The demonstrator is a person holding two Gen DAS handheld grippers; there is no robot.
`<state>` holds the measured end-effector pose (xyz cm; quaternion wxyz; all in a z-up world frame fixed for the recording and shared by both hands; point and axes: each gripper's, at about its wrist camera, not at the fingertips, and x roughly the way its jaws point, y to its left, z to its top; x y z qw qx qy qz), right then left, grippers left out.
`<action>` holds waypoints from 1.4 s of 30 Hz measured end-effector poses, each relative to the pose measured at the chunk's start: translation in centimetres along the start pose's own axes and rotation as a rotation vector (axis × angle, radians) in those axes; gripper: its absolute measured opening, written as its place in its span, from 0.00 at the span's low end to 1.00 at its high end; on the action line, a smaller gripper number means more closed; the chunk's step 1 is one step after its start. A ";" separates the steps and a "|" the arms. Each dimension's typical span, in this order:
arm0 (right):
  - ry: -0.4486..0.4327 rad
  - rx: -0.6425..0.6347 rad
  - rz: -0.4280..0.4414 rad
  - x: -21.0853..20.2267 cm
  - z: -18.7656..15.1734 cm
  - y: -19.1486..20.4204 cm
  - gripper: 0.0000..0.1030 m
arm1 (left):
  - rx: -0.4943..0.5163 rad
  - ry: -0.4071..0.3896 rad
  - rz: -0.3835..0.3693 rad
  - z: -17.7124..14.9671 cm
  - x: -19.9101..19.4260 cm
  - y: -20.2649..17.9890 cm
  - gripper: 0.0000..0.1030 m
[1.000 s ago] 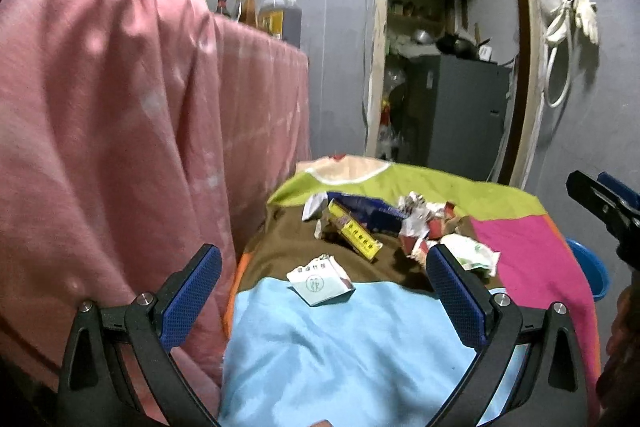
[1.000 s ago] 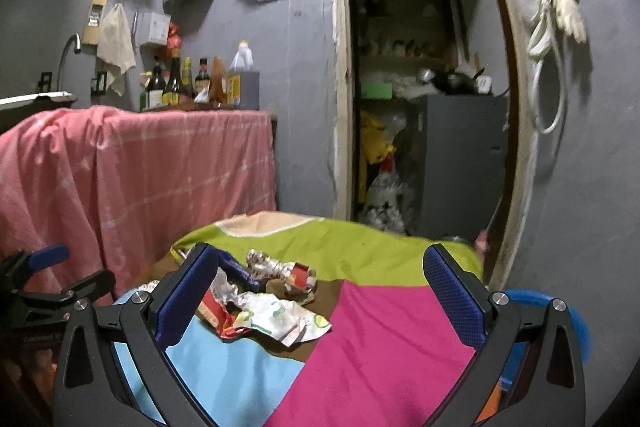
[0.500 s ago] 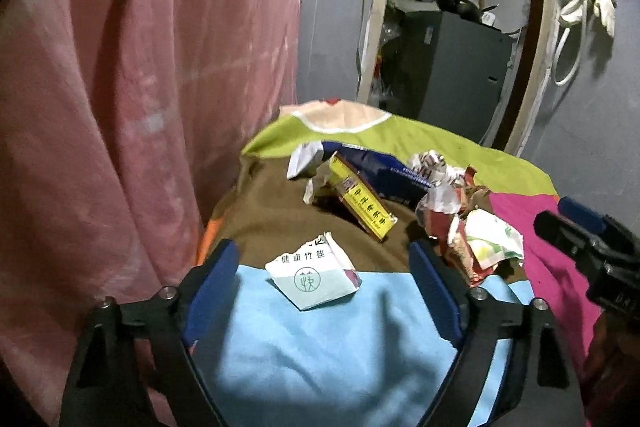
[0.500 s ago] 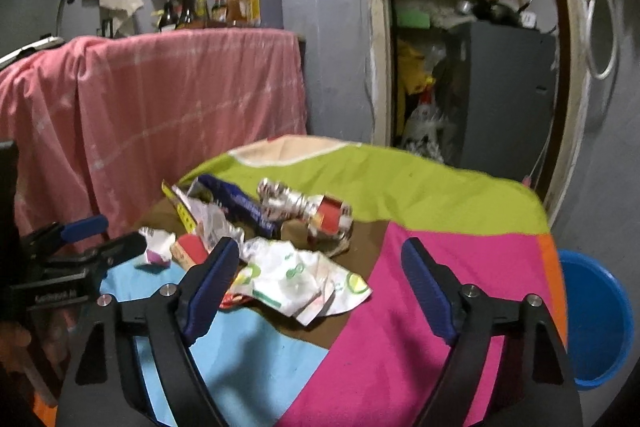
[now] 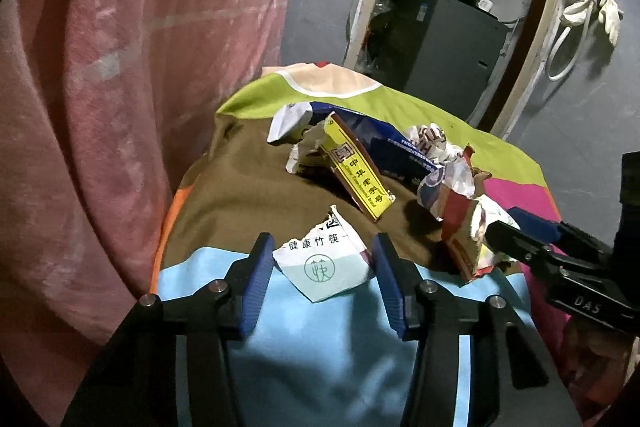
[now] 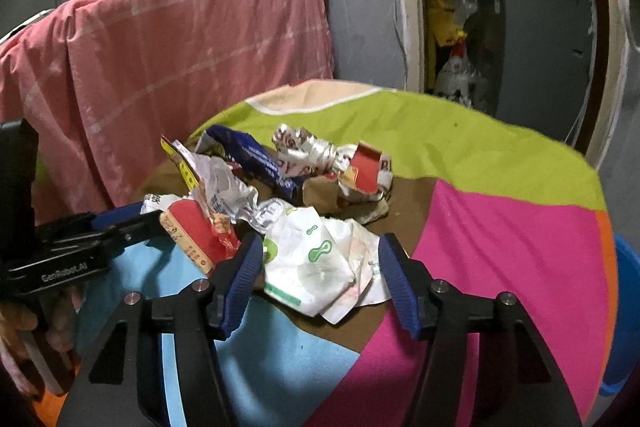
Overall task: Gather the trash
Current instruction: 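Grasp the white paper wrapper with the left tool while the right tool grasps white-green packaging, then carry both wrappers to the blue bucket and open both tools to drop them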
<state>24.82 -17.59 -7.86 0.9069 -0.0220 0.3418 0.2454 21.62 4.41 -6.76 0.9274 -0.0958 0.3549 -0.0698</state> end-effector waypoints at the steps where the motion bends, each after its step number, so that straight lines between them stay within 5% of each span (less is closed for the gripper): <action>1: 0.005 0.003 0.001 0.2 0.0 0.0 0.57 | -0.003 0.007 -0.007 0.0 0.0 0.1 0.42; 8: 0.040 0.029 0.027 0.5 -0.4 -0.2 0.49 | -0.001 0.022 -0.034 -0.1 -0.1 -0.1 0.37; 12: 0.033 0.065 0.036 0.0 -0.6 -0.7 0.30 | -0.001 0.019 -0.040 -0.1 -0.2 -0.2 0.35; 19: 0.024 0.073 0.067 -1.0 -1.2 -0.5 0.11 | -0.008 0.014 -0.051 -0.5 -1.1 -0.6 0.34; 31: -0.150 0.049 0.030 -6.6 -2.1 0.3 0.07 | 0.017 -0.102 -0.046 -2.4 -5.0 -2.6 0.33; 42: -0.126 0.103 -0.007 -8.4 -3.7 -0.7 0.09 | 0.026 -0.083 -0.083 -3.3 -5.8 -4.8 0.33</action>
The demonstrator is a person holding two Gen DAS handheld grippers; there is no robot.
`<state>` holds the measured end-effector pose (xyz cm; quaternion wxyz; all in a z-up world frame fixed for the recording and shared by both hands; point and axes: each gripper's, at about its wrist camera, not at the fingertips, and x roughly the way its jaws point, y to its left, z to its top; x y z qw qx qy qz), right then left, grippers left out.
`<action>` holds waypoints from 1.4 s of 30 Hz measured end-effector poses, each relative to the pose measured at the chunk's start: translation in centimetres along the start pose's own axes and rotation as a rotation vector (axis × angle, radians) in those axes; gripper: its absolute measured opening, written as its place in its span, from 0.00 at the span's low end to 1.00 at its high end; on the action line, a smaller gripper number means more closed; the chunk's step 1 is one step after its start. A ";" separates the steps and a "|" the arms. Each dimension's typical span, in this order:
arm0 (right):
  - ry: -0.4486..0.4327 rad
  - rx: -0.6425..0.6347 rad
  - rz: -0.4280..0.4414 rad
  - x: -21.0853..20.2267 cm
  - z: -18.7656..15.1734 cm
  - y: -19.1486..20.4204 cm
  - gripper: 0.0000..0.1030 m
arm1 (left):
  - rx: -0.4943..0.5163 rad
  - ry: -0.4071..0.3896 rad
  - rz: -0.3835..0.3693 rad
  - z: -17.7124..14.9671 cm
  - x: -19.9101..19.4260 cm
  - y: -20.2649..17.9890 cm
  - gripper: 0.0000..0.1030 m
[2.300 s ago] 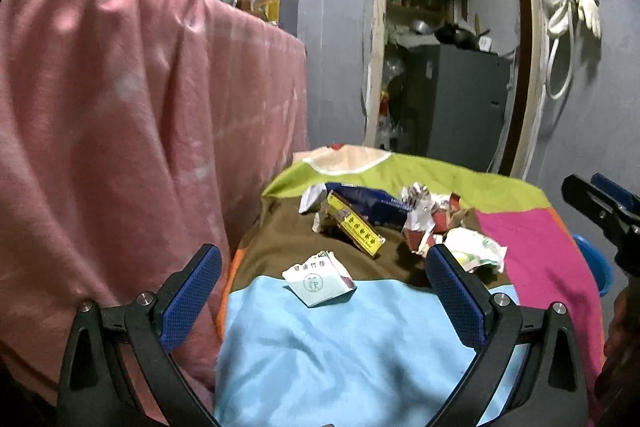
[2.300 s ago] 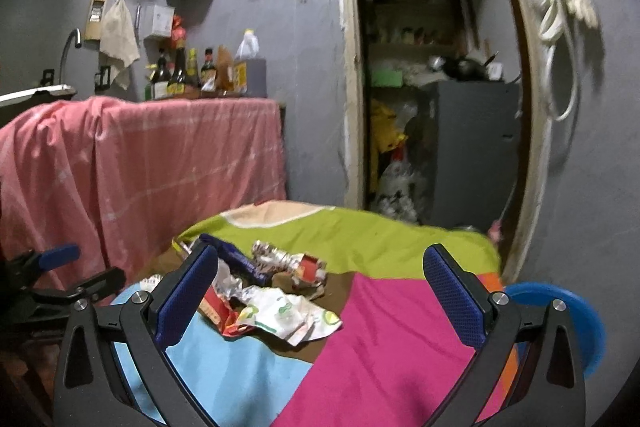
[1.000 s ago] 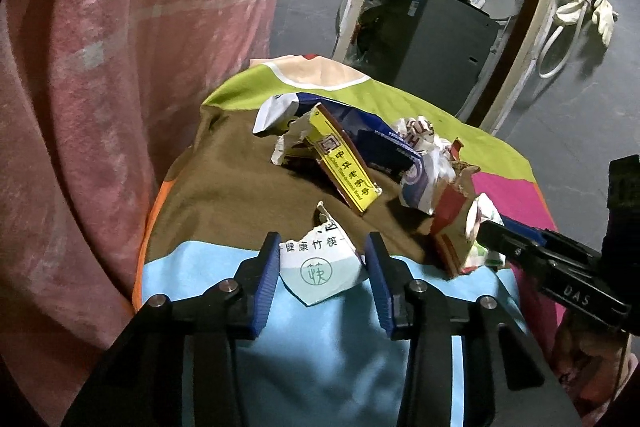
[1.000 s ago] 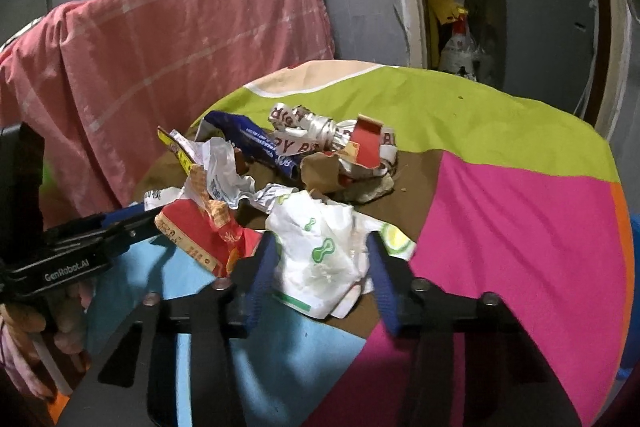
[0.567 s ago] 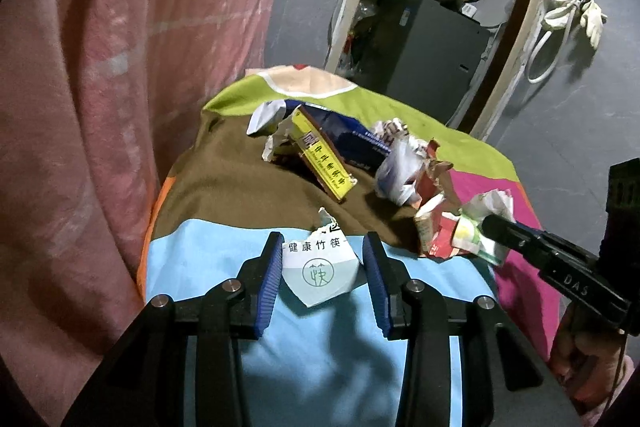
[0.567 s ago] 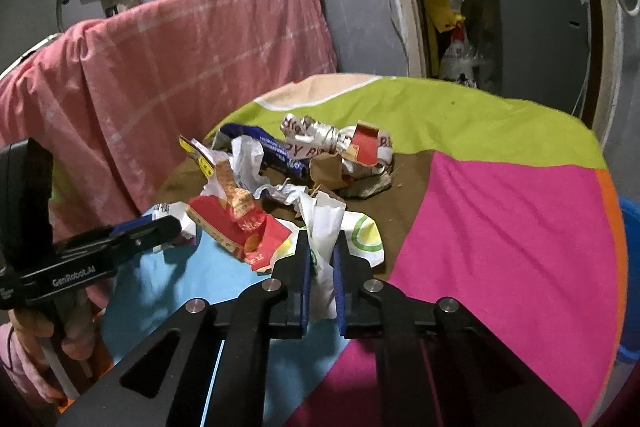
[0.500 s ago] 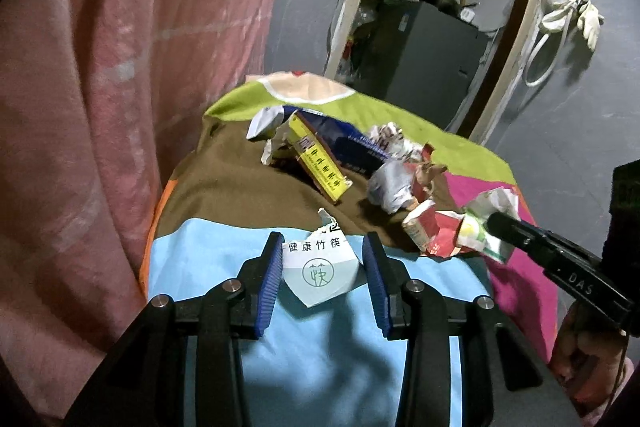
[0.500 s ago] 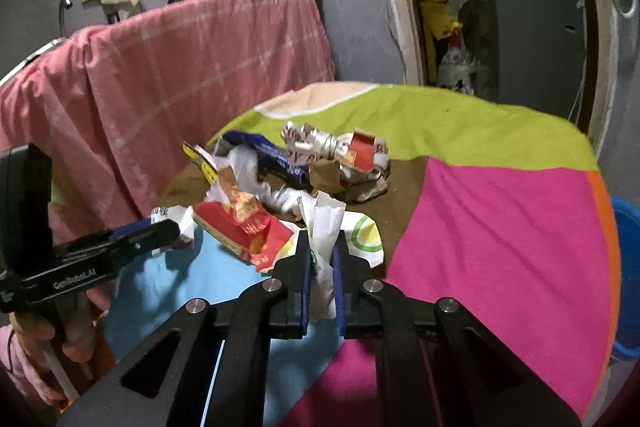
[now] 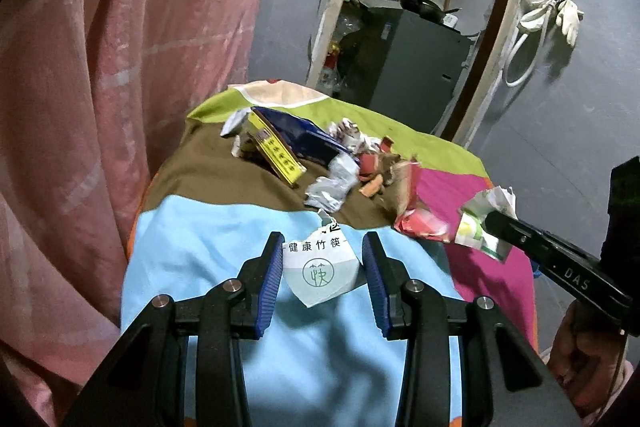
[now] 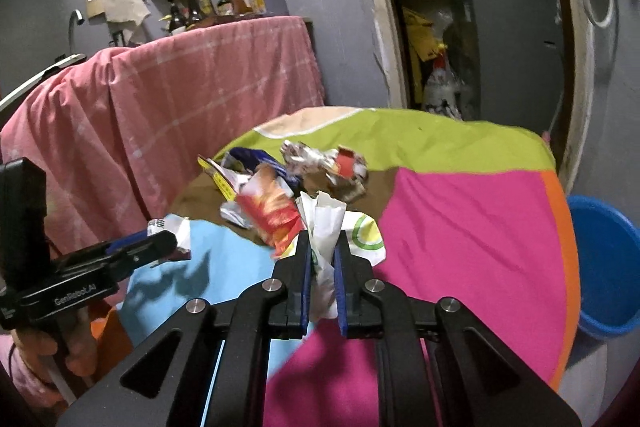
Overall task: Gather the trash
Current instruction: 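Carry both wrappers to the blue bucket and open both tools to drop them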
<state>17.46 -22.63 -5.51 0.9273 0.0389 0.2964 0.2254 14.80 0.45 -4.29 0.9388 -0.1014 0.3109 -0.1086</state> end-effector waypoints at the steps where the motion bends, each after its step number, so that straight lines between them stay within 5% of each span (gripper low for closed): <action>1: -0.004 0.005 -0.004 -0.4 -0.2 -0.2 0.09 | 0.002 -0.003 -0.002 -0.2 -0.2 -0.2 0.33; 8: -0.122 -0.007 -0.026 -4.3 -0.3 -0.5 0.09 | 0.034 -0.093 -0.040 0.3 -1.8 -2.7 0.33; 14: -0.317 -0.064 -0.063 -9.1 1.2 0.0 0.09 | 0.076 -0.248 -0.069 2.2 -3.8 -6.2 0.33; 25: -0.657 -0.154 -0.294 -17.8 4.2 -2.7 0.09 | 0.171 -0.560 -0.225 6.2 -5.7 -16.8 0.34; 35: -0.760 -0.192 -0.481 -21.3 4.3 -9.4 0.09 | 0.187 -0.608 -0.293 7.9 -1.4 -25.1 0.34; 42: -0.717 -0.142 -0.535 -20.5 3.1 -14.5 0.09 | 0.210 -0.487 -0.287 7.4 4.5 -28.9 0.35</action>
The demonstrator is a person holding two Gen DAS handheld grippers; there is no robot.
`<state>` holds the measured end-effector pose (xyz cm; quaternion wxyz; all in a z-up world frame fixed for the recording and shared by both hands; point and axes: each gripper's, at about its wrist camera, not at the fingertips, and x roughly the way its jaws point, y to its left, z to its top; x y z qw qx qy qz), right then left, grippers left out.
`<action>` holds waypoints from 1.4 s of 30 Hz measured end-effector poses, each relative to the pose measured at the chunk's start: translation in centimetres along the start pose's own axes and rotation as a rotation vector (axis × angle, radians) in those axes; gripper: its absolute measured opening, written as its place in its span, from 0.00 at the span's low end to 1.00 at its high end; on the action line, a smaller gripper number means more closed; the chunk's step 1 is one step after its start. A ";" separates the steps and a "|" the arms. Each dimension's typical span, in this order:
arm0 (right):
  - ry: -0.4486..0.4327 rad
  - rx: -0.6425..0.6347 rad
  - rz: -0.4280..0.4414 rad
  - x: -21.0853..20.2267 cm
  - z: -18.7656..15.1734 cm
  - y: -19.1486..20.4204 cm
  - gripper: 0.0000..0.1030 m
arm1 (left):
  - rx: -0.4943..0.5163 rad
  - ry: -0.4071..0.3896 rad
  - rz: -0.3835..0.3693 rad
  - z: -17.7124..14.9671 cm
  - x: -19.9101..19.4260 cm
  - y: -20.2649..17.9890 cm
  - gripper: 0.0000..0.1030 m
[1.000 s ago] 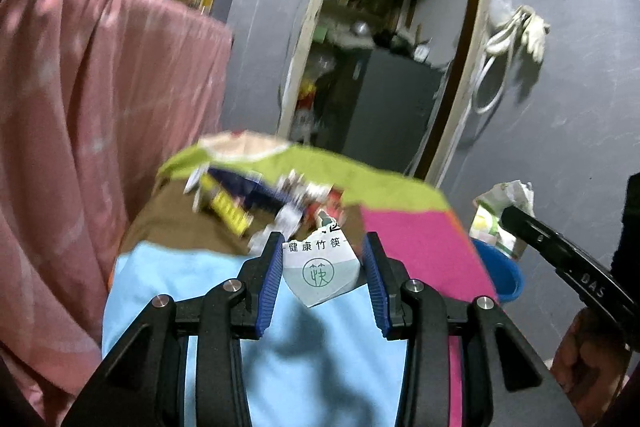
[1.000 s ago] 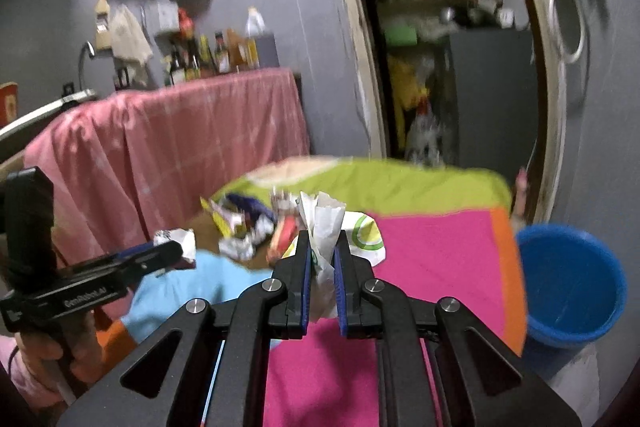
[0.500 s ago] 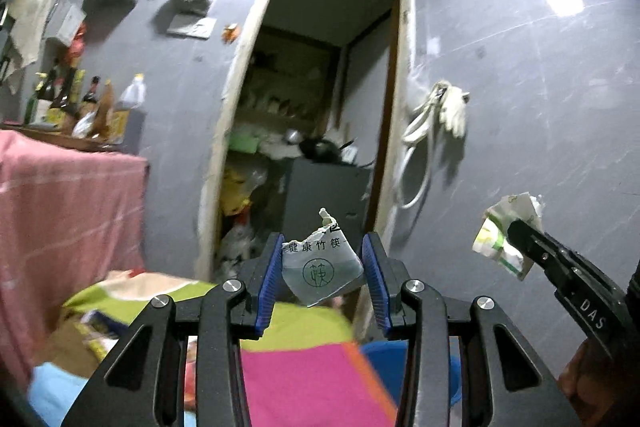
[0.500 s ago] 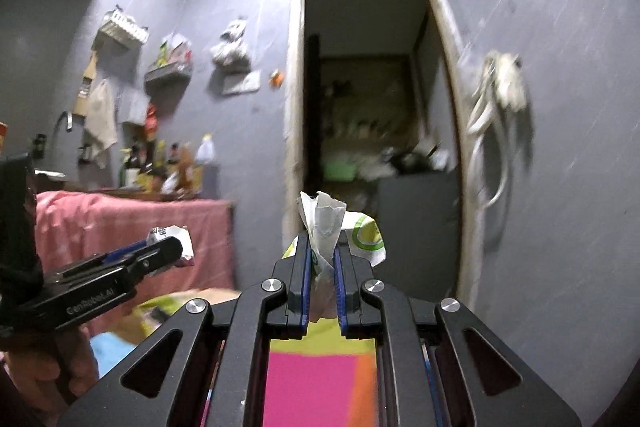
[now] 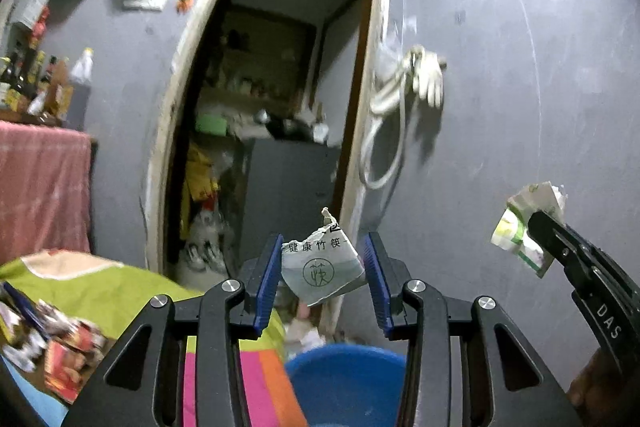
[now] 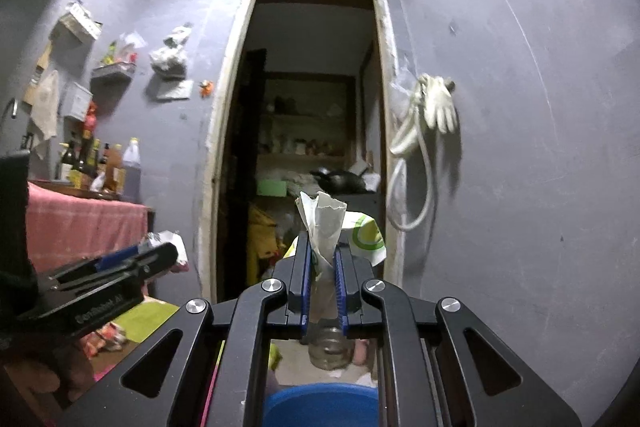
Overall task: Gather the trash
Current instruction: 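Carry both wrappers to the blue bucket and open both tools to drop them, then move both open tools back over the trash on the table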
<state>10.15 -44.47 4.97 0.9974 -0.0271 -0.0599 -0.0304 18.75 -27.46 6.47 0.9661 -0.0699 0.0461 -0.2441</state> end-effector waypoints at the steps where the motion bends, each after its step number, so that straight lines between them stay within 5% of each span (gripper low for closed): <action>1: 0.017 0.003 -0.006 0.4 -0.6 -0.5 0.09 | 0.003 0.027 -0.002 -0.5 0.9 -0.3 0.35; 22: 0.377 0.174 -0.004 7.1 -11.5 -5.1 0.10 | -0.016 0.460 -0.016 -10.3 12.7 -0.5 0.35; 33: 0.461 0.237 0.007 8.4 -13.1 -6.5 0.26 | -0.060 0.530 -0.037 -10.7 13.9 0.5 0.38; 39: 0.429 0.231 -0.005 7.8 -11.5 -6.5 0.27 | -0.086 0.509 -0.048 -9.6 12.6 1.2 0.40; 42: 0.392 0.218 -0.014 7.2 -9.8 -6.3 0.35 | -0.105 0.481 -0.062 -8.5 11.7 1.7 0.49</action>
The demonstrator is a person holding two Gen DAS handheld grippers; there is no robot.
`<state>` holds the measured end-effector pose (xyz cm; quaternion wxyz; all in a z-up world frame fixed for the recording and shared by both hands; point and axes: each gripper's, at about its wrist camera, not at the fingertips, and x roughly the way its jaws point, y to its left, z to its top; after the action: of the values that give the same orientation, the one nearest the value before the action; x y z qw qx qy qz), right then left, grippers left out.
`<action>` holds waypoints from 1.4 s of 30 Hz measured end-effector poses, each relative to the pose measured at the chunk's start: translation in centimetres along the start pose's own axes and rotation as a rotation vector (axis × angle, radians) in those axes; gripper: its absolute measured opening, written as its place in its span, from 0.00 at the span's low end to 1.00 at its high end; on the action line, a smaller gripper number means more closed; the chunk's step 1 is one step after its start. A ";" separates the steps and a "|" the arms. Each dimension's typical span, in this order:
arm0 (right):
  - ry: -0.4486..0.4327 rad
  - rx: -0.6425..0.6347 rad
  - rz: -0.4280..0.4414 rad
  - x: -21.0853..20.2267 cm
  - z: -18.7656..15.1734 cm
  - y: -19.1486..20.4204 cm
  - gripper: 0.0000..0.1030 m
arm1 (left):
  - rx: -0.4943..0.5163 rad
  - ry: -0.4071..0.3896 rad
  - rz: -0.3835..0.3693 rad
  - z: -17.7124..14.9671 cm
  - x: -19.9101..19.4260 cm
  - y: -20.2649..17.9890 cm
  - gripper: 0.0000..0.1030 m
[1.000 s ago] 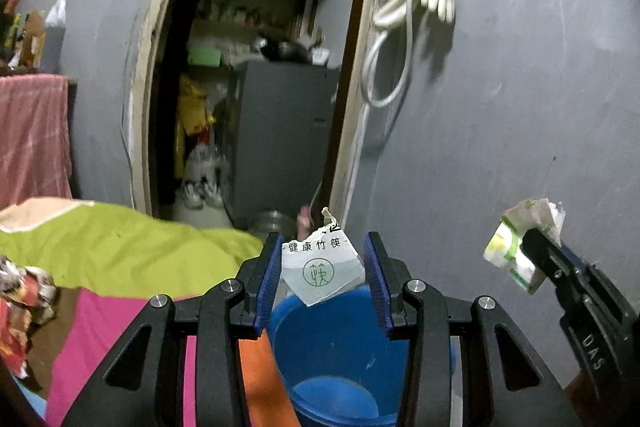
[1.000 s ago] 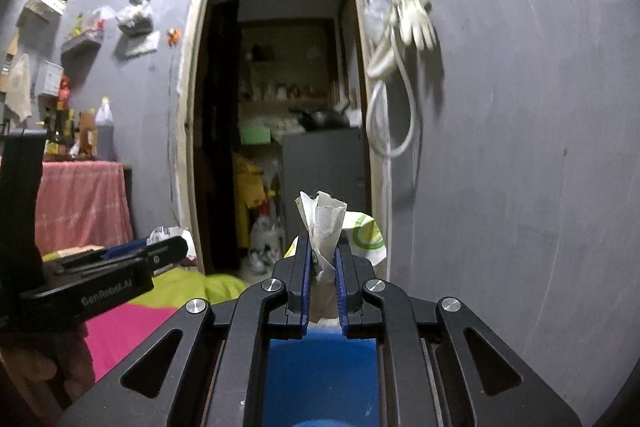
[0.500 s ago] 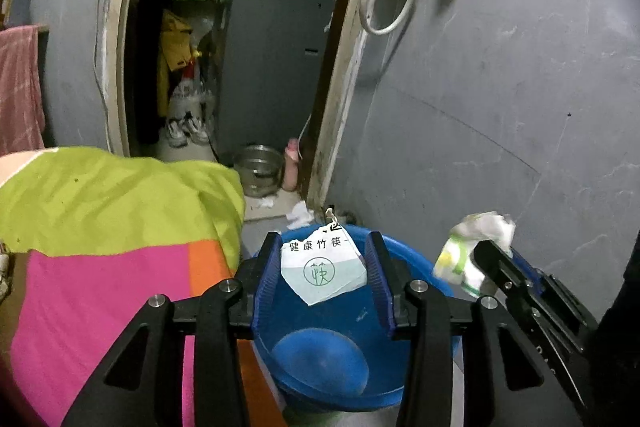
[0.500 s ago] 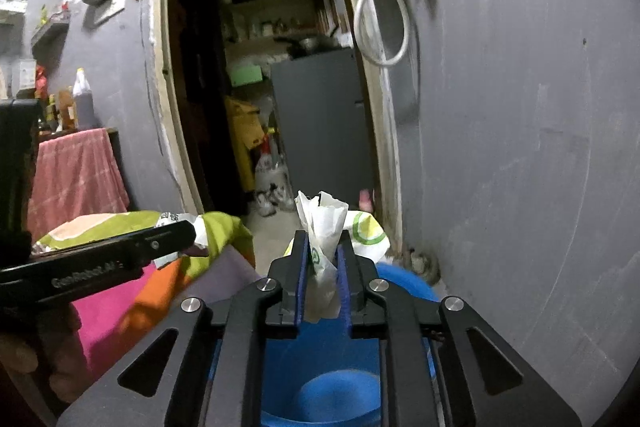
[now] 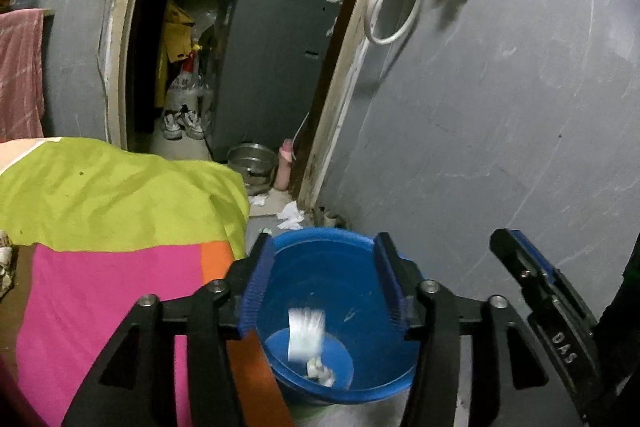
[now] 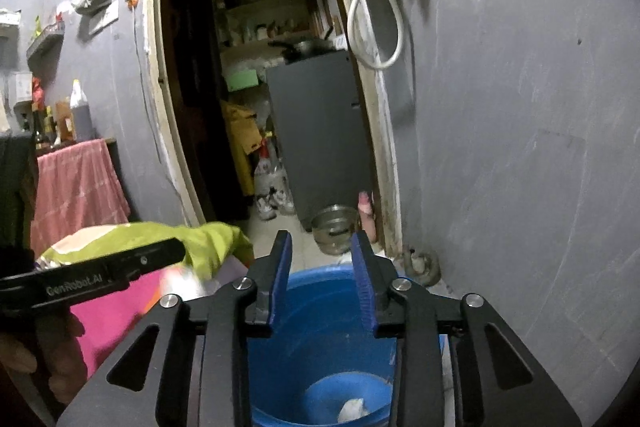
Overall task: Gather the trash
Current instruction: 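Move both open tools back over the trash on the table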
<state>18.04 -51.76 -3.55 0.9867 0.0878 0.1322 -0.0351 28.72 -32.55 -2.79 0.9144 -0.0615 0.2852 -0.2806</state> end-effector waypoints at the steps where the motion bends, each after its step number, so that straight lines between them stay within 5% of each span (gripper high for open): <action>1: -0.018 -0.003 -0.001 -0.6 0.5 0.2 0.41 | -0.005 -0.012 -0.007 0.2 -0.6 0.1 0.49; 8: -0.126 -0.047 0.002 -4.2 3.7 2.8 0.56 | -0.057 -0.118 -0.037 2.5 -6.2 1.6 0.61; 11: -0.176 -0.056 0.020 -5.7 4.8 4.4 0.72 | -0.053 -0.178 -0.023 3.5 -9.3 2.4 0.61; 13: -0.209 -0.068 0.029 -6.7 5.5 5.7 0.75 | -0.046 -0.231 -0.004 3.9 -11.6 3.0 0.73; 22: -0.323 -0.084 0.101 -10.5 6.7 11.7 1.00 | -0.015 -0.400 0.081 3.8 -21.1 6.4 0.93; 31: -0.339 -0.129 0.194 -11.8 5.2 18.6 1.00 | -0.005 -0.459 0.184 1.4 -28.0 11.3 0.98; 42: -0.297 -0.180 0.286 -10.7 2.1 25.0 1.00 | -0.009 -0.423 0.375 -3.5 -30.7 17.3 0.98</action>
<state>10.62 -27.06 5.38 0.9941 0.0110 -0.0258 0.1047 14.23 -1.08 4.55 0.9893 -0.0690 0.0956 -0.0864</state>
